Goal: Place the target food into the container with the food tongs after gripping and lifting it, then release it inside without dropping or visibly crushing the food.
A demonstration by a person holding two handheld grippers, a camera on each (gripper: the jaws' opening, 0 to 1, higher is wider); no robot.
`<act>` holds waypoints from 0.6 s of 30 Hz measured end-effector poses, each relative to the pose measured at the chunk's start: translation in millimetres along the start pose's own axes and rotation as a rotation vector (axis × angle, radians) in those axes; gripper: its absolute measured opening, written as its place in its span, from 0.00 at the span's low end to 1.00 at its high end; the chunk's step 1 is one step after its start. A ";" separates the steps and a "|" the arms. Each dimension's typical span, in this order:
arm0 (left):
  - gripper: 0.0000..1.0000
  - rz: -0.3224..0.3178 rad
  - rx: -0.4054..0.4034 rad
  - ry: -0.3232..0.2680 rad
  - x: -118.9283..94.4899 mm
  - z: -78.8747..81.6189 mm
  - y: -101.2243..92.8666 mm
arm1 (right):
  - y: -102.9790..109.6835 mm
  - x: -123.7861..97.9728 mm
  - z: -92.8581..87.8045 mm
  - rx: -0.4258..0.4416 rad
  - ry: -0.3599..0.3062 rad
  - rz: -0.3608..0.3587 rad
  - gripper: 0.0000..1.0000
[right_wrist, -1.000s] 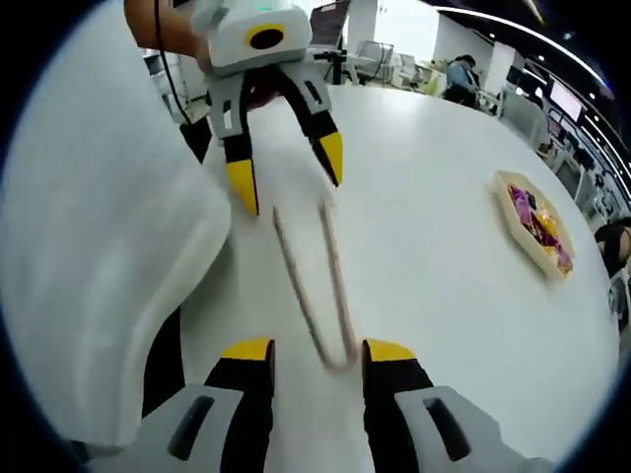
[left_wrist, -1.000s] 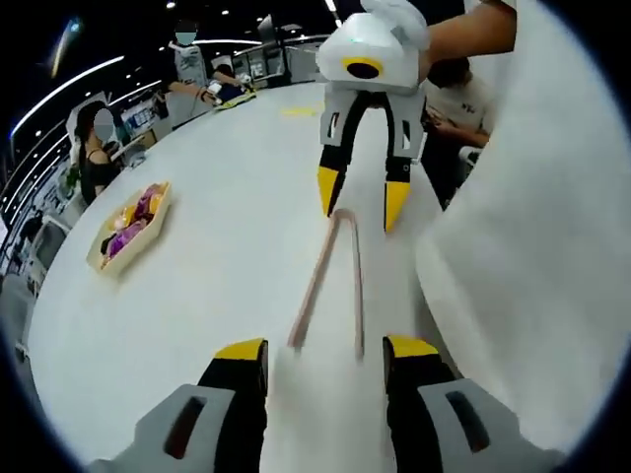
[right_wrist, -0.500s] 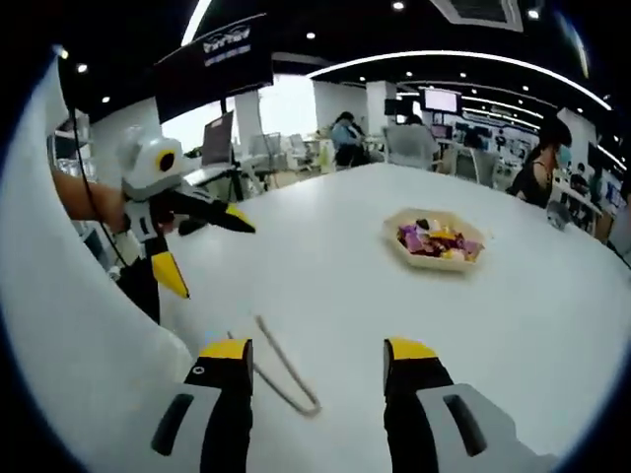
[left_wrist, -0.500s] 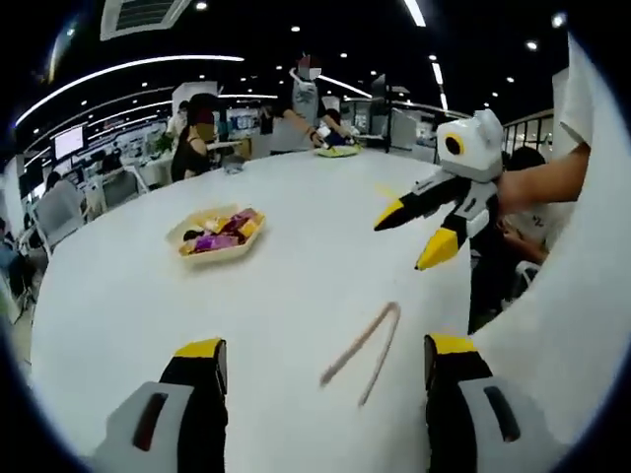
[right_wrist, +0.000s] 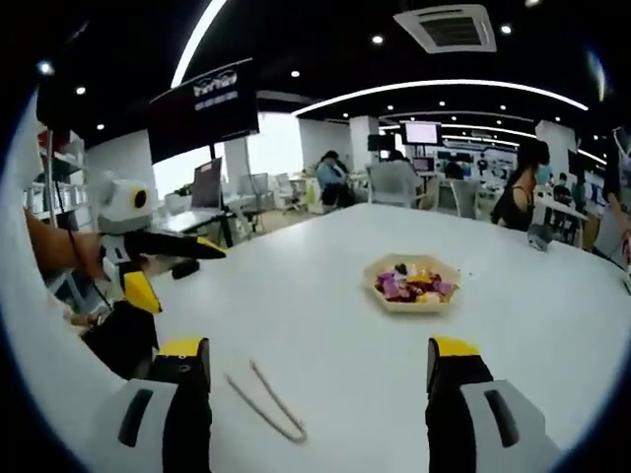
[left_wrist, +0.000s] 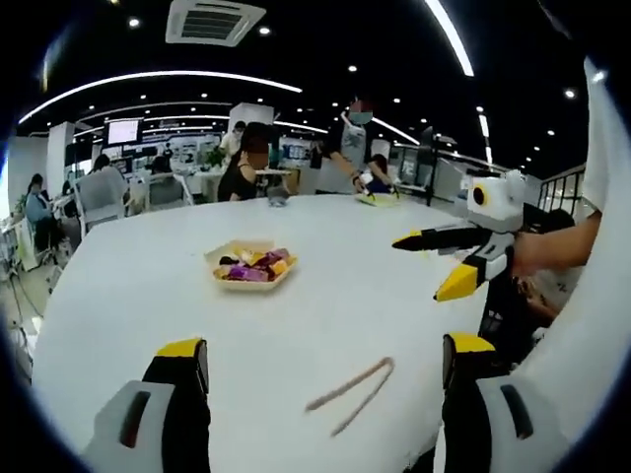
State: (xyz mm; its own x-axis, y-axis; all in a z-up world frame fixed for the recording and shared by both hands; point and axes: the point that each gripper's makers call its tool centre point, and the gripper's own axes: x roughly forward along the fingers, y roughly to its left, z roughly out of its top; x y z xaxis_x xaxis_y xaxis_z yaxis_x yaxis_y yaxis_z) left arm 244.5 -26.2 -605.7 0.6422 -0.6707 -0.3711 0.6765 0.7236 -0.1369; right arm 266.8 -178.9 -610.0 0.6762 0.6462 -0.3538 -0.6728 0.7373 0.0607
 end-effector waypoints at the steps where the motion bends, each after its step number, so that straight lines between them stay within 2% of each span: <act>1: 0.99 0.017 -0.015 -0.013 -1.5 1.5 -0.9 | -0.8 0.1 -0.2 -0.002 -0.001 0.001 0.95; 3: 0.99 0.067 -0.048 -0.016 -4.4 -0.9 -2.2 | -5.9 3.4 -3.2 0.004 -0.013 0.011 0.97; 6: 0.99 0.122 -0.043 -0.025 -6.2 -2.1 -3.5 | -5.7 5.9 -7.1 -0.026 -0.011 0.023 1.00; 8: 0.99 0.131 -0.046 -0.008 -7.5 -7.3 -11.1 | -2.8 6.5 -9.6 -0.026 0.001 0.036 1.00; 14: 0.99 0.155 -0.043 0.014 -21.6 -18.0 -23.2 | 9.5 -0.7 -7.0 0.001 -0.017 0.060 1.00; 16: 0.99 0.160 -0.025 0.027 -28.1 -21.3 -24.7 | 10.6 -4.0 -4.1 0.006 -0.033 0.041 1.00; 18: 0.99 0.155 -0.014 0.016 -34.9 -20.0 -26.0 | 12.7 -7.7 -1.0 0.022 -0.026 0.028 1.00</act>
State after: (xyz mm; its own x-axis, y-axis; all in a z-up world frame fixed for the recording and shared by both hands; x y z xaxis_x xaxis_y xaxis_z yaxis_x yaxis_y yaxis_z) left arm 197.3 -18.4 -607.5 0.7328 -0.5480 -0.4035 0.5643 0.8207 -0.0898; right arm 252.7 -174.8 -607.4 0.6652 0.6709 -0.3277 -0.6846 0.7232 0.0912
